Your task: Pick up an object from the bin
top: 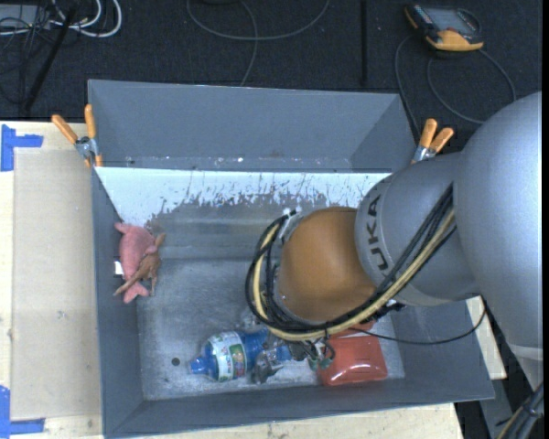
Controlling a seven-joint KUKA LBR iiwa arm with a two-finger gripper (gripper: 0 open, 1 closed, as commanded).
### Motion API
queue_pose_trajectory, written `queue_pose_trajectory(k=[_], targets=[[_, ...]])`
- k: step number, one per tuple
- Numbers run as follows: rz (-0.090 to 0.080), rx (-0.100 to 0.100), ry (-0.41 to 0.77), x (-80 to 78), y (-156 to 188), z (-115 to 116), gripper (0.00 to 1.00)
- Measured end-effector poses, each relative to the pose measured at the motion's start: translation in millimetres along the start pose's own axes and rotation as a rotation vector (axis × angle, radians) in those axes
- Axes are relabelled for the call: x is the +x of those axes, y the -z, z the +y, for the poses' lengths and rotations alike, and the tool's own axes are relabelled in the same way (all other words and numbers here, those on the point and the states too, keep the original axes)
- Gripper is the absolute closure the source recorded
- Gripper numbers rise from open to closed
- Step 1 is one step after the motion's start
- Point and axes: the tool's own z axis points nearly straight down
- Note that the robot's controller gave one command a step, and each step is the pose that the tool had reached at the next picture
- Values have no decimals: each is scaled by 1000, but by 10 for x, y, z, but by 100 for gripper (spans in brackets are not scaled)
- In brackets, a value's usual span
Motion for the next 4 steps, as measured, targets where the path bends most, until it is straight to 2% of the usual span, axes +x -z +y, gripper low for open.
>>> queue_pose_trajectory(k=[1,2,4], targets=[[14,2,0,28,74,-2,100],[20,3,-1,45,267,-4,100],[10,3,-2,22,571,2,100]])
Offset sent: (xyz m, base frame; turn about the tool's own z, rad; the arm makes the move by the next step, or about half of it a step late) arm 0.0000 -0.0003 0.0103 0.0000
